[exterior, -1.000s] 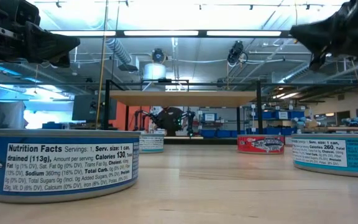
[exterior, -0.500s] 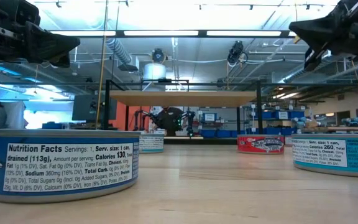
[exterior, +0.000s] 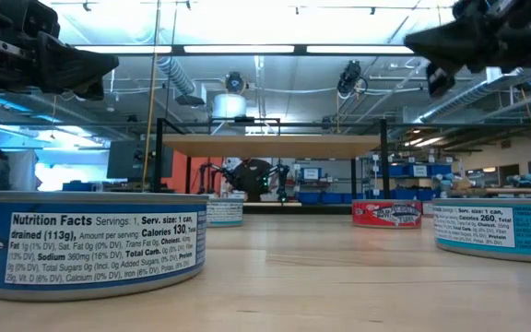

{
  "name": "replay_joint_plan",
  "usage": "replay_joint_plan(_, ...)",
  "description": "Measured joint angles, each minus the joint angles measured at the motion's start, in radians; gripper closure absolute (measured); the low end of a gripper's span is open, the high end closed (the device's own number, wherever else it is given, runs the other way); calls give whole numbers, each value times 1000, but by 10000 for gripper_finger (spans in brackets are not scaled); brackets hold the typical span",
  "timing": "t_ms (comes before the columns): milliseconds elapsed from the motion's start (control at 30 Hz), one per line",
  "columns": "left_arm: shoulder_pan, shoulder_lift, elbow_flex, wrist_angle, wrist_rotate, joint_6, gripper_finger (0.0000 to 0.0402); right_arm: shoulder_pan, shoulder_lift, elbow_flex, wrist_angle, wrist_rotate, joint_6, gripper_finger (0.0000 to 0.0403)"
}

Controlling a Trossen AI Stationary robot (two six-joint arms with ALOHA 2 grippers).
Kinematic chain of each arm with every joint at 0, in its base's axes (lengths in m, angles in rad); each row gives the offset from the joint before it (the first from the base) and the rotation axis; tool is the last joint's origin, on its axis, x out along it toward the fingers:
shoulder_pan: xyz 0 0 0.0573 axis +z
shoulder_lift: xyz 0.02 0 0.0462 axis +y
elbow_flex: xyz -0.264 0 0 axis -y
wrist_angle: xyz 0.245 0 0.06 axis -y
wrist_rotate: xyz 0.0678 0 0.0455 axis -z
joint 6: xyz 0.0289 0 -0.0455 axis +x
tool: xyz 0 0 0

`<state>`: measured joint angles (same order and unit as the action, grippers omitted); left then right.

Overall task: Stack canned seafood by type on shelf
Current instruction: Put the blue tuna can on the shelf

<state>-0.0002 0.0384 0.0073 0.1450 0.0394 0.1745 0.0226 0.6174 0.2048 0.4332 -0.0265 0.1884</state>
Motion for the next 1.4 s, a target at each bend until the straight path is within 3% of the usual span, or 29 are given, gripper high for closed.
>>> replay_joint_plan(300, 0, 0, 0, 26, -12, 0, 382, 80, 312, 186, -8, 0, -53, 395)
replay_joint_plan(533, 0, 0, 0, 84, -12, -4, 382, 131, 585, 378, -66, 0, 12, 393)
replay_joint_plan(833, 0, 1, 0, 156, -12, -4, 382, 203, 932, 725, -316, 8, 80, 372)
replay_joint_plan(1200, 0, 1, 0, 158, -14, -4, 382, 250, 1196, 992, -409, 3, 134, 334)
replay_joint_plan(1400, 0, 1, 0, 155, -14, -5, 382, 265, 1319, 1071, -410, -73, 143, 357)
